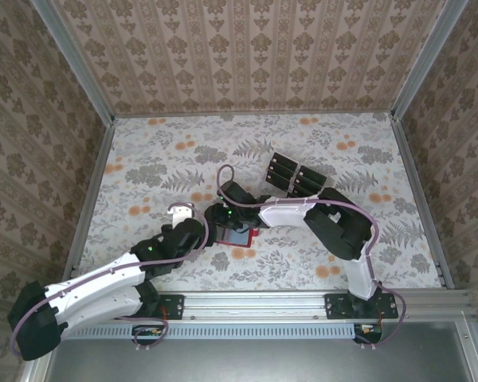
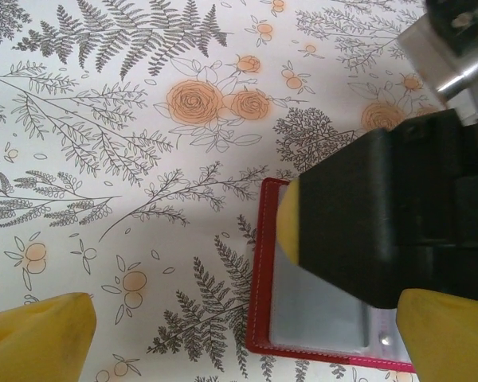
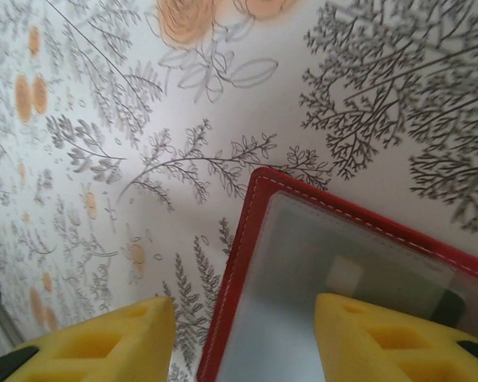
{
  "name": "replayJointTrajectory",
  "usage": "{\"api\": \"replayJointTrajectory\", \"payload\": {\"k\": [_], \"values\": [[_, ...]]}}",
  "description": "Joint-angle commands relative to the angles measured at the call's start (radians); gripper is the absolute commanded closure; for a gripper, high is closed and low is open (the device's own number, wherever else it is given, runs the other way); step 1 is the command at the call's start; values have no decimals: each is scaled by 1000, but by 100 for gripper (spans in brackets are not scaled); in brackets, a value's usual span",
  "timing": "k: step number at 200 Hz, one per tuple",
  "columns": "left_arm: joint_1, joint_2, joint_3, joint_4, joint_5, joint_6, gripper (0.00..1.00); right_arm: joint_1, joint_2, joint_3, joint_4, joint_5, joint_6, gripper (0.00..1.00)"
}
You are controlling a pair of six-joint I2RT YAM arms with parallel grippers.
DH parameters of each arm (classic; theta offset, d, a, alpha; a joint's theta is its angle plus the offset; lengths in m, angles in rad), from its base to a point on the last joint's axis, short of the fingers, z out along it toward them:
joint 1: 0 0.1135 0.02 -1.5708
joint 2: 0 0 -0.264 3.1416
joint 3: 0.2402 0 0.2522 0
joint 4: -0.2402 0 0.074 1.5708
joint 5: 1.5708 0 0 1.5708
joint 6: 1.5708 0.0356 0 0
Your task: Put the credit cards into the card holder
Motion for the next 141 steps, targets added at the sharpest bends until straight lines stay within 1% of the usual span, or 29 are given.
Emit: {"api": "replayJointTrajectory", "payload": {"k": [1,41,62,71,102,141], "values": [[12,-20,-17,-9,7,-11,0,10,18,44,-28,-36,-6,50],[21,-17,-24,-3,20,-10,0,3,-52,31,-58,-50,-63,49],[28,-4,-18,-3,25,-8,0,-19,-153,2,-73,-46,-112,48],[31,5,-14,-2,28,-9,0,-29,-202,2,-116,-25,-148,48],[62,44,9,-8,54,-11,0,-74,-349,9,-322,113,-300,46],[126,108,49,-13,116,30,0,-215,-464,-6,-531,204,-455,45]]}}
